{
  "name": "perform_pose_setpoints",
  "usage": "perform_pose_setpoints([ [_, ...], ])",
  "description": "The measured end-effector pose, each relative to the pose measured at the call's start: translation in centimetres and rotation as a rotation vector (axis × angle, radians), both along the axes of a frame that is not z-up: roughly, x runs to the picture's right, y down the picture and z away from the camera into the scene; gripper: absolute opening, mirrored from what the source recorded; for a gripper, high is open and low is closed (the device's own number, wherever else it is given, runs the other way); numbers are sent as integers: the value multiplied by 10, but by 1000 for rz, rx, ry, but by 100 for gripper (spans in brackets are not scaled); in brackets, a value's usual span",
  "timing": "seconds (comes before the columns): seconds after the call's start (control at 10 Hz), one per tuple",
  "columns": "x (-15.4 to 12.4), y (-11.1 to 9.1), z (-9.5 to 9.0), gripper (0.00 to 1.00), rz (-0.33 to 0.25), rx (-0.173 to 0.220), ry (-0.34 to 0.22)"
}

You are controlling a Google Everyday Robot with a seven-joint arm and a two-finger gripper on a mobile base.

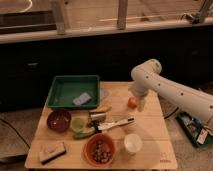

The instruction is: Place apple in paper cup

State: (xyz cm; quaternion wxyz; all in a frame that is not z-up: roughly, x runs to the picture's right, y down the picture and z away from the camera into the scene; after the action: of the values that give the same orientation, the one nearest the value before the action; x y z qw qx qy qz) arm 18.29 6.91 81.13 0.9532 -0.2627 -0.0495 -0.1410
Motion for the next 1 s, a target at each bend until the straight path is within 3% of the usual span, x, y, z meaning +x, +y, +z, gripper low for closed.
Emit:
perform_pose_setpoints([
  [1.0, 4, 7, 26, 80, -70, -19, -101],
])
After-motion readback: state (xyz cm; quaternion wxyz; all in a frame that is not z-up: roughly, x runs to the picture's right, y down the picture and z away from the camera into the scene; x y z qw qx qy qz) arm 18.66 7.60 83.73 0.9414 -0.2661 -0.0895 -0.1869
